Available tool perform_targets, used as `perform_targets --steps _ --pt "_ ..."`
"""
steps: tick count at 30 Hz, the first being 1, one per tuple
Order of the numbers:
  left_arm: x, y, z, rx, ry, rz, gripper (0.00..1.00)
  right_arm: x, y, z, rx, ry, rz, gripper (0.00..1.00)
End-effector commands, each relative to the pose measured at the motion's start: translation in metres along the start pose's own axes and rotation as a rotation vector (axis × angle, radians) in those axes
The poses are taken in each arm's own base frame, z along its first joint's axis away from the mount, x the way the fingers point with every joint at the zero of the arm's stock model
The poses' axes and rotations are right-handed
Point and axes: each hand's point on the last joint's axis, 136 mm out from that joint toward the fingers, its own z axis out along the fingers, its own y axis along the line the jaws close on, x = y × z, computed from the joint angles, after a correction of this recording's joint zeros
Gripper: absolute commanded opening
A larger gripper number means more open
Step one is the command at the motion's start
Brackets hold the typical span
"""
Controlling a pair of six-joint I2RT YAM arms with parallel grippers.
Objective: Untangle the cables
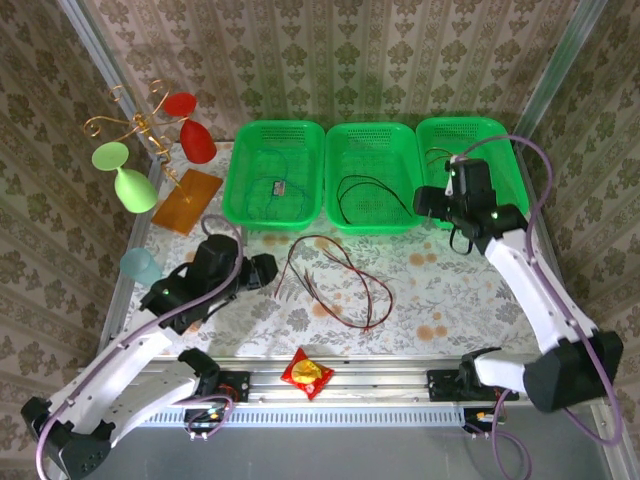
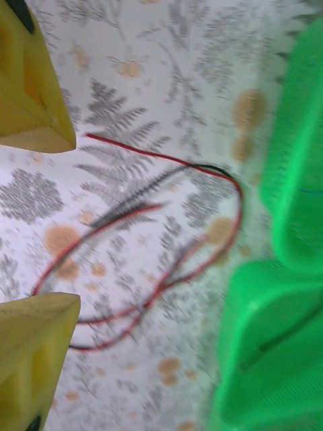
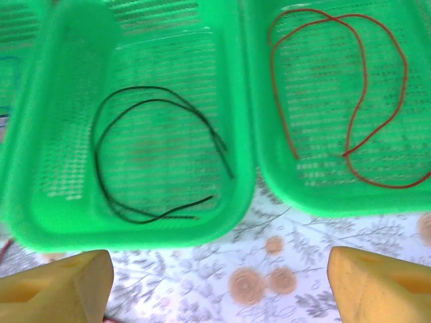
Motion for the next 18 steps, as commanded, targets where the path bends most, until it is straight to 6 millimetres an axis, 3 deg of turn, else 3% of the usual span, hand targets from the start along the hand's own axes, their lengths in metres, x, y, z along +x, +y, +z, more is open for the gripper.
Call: perform_targets --steps 1,8,13,18 --pt "0.025 0.019 0.012 -0.078 0.084 0.046 0.55 0.026 0.012 -0.012 -0.029 0.024 0.039 0.83" --pt "0.042 0.037 0.039 -0.175 0.173 0.098 0.52 0.081 0.068 -0.032 -0.166 0.118 -0.027 0.84" --pt "0.042 0.021 0.060 -0.142 0.195 0.108 0.52 0.111 0.079 -0.022 -0.173 0.176 -0.046 0.84" --pt "0.050 0.008 0.088 -0.146 0.262 0.107 0.51 0.119 0.080 -0.018 -0.167 0.179 -0.043 0.84"
